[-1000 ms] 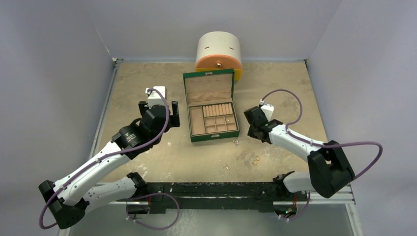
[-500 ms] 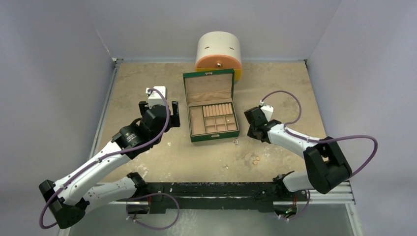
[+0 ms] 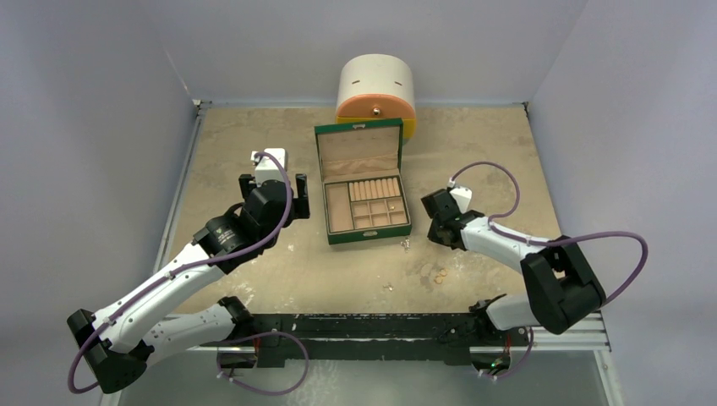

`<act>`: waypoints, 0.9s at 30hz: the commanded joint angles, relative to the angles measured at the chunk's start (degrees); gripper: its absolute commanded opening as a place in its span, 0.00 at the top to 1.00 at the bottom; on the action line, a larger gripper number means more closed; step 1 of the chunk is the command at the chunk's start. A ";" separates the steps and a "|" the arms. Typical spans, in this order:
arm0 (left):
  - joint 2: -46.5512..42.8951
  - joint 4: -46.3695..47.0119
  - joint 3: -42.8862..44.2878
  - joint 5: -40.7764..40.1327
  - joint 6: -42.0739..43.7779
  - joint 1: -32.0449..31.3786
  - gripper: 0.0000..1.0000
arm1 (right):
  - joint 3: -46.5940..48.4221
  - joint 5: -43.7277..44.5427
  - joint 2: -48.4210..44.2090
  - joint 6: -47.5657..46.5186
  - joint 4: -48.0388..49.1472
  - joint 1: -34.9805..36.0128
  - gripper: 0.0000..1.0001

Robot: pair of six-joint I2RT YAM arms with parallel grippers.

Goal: Organize the mixed jewelry

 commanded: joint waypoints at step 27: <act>-0.26 1.10 -0.39 -0.64 1.10 0.30 0.17 | 3.10 -1.09 -2.61 0.85 0.40 -0.27 0.79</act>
